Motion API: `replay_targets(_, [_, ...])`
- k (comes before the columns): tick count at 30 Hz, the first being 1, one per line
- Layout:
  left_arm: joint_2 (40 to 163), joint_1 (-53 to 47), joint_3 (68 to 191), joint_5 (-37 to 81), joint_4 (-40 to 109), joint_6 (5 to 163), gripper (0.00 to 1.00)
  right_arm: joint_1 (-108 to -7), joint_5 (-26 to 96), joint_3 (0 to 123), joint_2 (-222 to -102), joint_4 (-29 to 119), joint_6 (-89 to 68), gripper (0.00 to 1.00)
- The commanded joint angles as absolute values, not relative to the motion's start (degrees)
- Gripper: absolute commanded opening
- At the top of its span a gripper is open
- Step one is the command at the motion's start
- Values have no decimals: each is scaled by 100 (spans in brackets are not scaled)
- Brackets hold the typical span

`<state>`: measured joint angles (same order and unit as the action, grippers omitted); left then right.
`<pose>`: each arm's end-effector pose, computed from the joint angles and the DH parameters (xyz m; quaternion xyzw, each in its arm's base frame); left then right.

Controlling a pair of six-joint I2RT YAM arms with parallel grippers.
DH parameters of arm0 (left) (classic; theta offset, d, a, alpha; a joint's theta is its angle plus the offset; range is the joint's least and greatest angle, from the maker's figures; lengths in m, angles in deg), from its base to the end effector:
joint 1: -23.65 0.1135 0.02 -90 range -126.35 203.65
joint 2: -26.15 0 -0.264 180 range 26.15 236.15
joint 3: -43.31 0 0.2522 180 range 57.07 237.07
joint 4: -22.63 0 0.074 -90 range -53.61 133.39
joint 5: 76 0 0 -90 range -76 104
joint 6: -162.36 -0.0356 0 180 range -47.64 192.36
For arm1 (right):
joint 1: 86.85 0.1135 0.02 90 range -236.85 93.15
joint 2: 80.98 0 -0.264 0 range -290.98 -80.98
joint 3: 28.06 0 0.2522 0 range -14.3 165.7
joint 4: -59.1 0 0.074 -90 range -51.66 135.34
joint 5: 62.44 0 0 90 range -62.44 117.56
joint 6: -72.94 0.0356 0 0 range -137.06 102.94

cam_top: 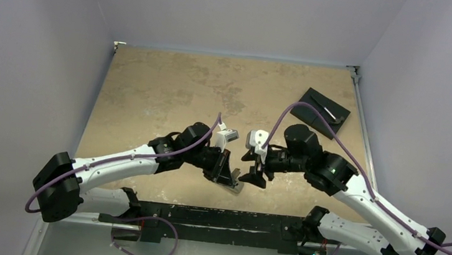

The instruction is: Load the batteries into the remote control

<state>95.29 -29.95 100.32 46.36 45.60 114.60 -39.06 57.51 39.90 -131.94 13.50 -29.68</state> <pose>0.1376 -0.2187 0.2474 0.2122 0.8354 -0.4943 0.1132 0.1124 0.1504 0.3421 -0.5319 0.6515 0.3608 0.4030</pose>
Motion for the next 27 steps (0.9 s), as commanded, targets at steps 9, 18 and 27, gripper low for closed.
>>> replay_targets(9, [9432,-2936,10133,5093,4528,11375,0,-2680,5073,4327,-13216,648,-6216,63])
replay_targets(18, [9408,-2935,10118,5261,4576,11352,0,-2080,4102,4205,-13025,706,-7112,56])
replay_targets(27, [9374,-2935,10113,5384,4571,11342,0,-1407,3180,4196,-13371,500,-7783,56])
